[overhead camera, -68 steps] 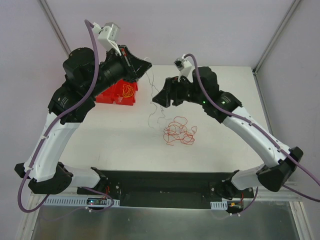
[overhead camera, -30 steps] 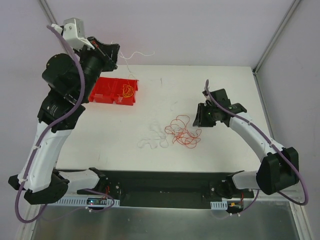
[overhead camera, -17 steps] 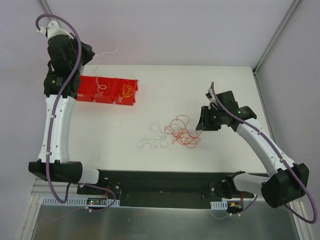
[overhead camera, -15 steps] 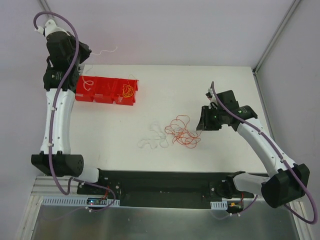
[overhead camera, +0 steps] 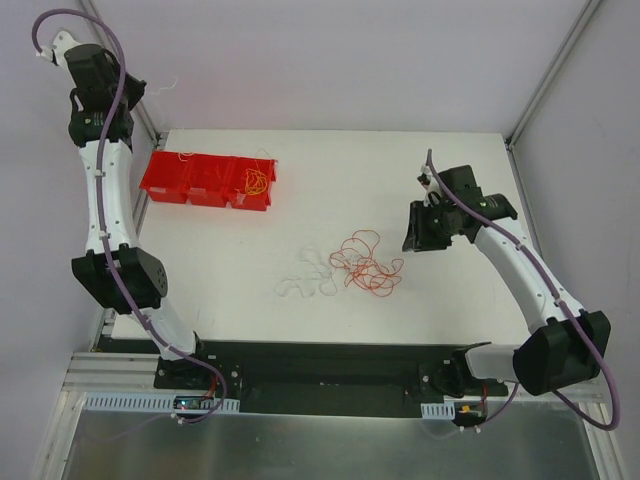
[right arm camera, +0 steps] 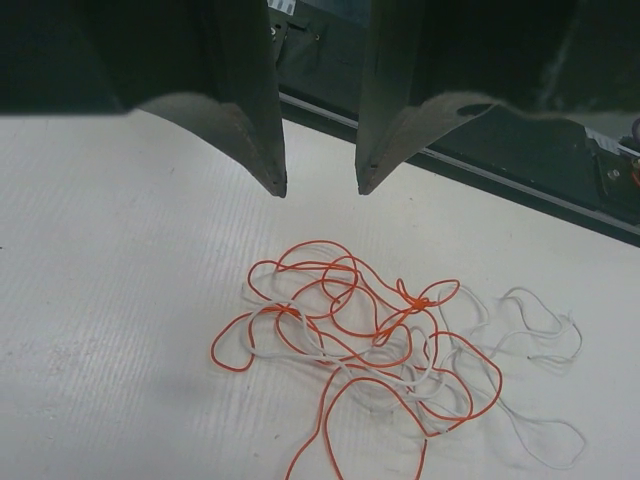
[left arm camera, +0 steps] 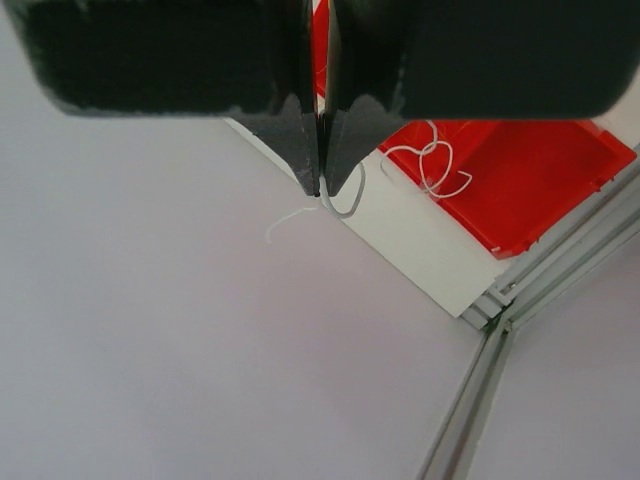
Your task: Untangle the cables
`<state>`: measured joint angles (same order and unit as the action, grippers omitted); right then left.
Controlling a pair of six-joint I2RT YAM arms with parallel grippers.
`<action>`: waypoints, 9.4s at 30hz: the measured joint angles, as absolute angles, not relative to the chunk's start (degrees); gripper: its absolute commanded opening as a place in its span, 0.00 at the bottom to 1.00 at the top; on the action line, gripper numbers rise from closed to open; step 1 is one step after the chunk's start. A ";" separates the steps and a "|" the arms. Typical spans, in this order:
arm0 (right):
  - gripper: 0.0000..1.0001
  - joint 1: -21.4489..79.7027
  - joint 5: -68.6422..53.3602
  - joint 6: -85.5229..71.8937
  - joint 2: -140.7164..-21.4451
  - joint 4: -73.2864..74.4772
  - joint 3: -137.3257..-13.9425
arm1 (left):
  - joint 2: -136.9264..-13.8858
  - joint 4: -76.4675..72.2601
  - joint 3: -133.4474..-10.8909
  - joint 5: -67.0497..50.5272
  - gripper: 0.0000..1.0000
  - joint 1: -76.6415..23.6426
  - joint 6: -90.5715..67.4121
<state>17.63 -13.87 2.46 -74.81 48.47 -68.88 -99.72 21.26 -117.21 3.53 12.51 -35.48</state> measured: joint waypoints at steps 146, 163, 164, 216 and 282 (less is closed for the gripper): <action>0.38 19.18 -9.23 -6.85 -101.51 38.83 -62.63 | -81.69 23.40 -70.24 -27.46 0.00 -31.90 -31.66; 0.73 19.81 -4.62 -1.72 -83.74 43.42 -66.13 | -74.13 24.64 -99.00 -25.21 0.00 -31.90 -24.36; 0.74 20.40 -5.67 -0.97 -82.37 43.29 -66.89 | -74.08 24.51 -100.27 -25.19 0.00 -31.92 -24.36; 0.80 23.94 -24.91 -8.29 -65.04 28.91 -55.90 | -96.03 30.70 -73.89 -16.08 0.06 -30.35 -27.57; 0.80 17.58 -21.71 -3.77 -54.28 34.20 -53.56 | -92.92 15.16 -46.13 -21.30 0.51 -19.88 -100.84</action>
